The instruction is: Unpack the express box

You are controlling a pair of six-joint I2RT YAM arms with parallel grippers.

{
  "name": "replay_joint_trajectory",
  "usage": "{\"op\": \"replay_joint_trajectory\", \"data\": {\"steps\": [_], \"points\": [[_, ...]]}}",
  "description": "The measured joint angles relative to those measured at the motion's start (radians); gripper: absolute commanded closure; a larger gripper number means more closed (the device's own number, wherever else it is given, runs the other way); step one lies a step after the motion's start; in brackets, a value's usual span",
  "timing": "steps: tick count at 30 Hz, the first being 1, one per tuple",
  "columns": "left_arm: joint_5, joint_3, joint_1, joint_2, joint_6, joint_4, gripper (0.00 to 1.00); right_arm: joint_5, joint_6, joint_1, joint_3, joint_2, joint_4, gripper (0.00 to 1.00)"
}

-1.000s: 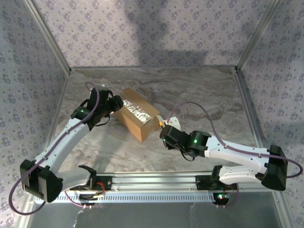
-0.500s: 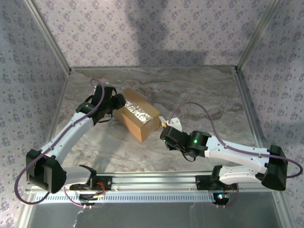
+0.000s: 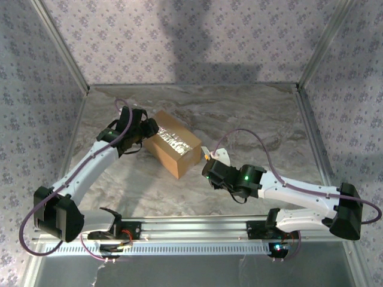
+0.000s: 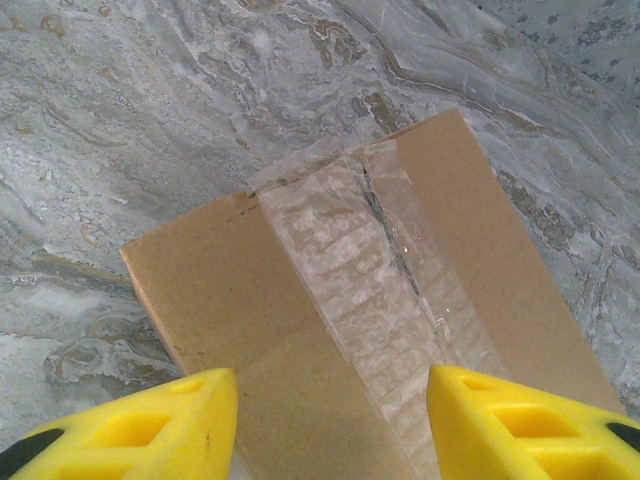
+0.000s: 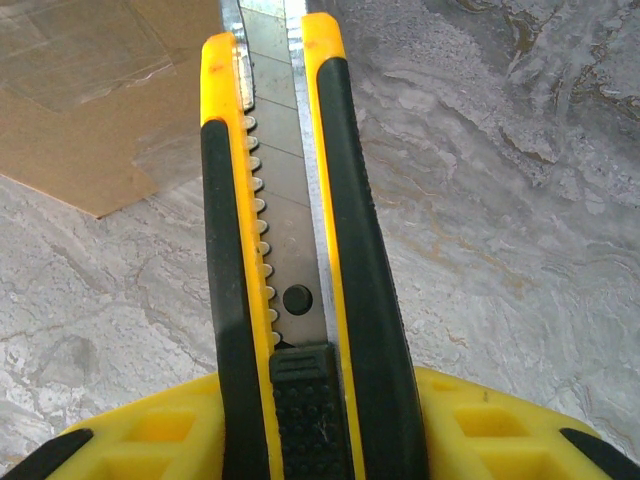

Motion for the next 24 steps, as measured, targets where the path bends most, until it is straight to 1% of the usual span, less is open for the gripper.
{"op": "replay_joint_trajectory", "data": {"steps": [24], "points": [[0.0, 0.0, 0.0, 0.0, 0.0, 0.0, 0.47, 0.0, -0.001, 0.016, 0.011, 0.017, 0.016, 1.0]]}}
